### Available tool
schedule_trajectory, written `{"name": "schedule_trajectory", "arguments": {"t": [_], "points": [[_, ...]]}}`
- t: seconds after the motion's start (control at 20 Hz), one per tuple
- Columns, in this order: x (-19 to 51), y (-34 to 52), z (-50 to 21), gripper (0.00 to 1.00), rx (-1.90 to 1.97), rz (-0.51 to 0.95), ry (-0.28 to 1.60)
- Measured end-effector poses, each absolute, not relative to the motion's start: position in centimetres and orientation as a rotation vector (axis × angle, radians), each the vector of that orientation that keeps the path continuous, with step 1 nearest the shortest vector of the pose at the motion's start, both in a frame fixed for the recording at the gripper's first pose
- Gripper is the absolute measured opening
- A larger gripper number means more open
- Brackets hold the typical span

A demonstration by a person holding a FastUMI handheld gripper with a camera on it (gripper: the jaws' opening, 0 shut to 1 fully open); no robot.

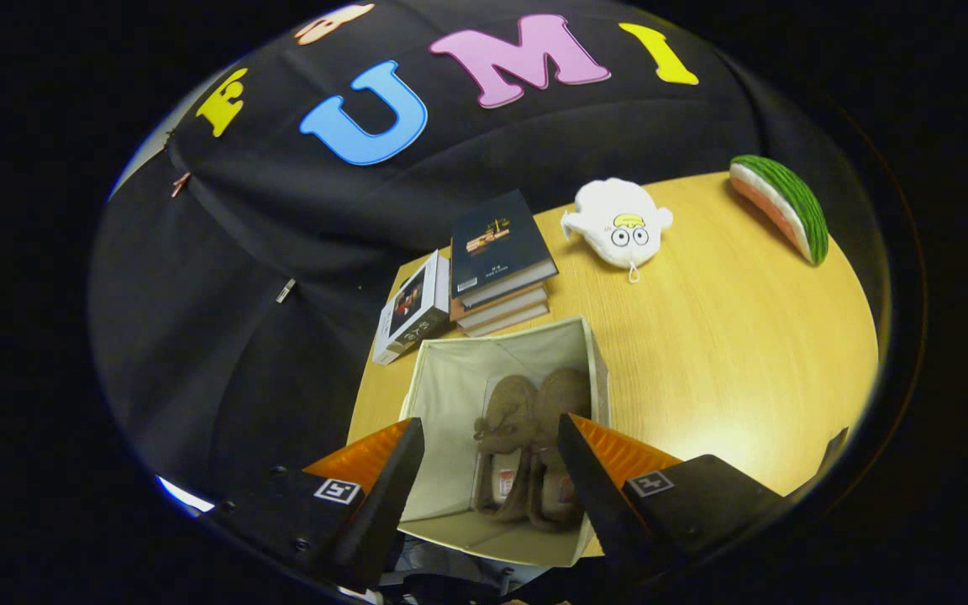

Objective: Open the storage box then place both shoes into the box .Put the left shoe in first, then the right shoe, with the right side of both shoes facing outward in a uniform manner.

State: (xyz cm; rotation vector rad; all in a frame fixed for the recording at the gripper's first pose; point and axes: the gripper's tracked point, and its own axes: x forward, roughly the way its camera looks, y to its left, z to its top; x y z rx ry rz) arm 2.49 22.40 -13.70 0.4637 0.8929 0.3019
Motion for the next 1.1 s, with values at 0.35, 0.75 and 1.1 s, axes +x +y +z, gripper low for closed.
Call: {"name": "schedule_trajectory", "arguments": {"t": [0.35, 0.75, 1.1], "points": [[4.5, 15.2, -8.5, 0.98, 0.417, 0.256, 0.646], [7.1, 2.2, -4.9, 0.98, 0.333, 0.132, 0.416], [7.3, -7.6, -1.6, 0.98, 0.098, 0.074, 0.165]]}}
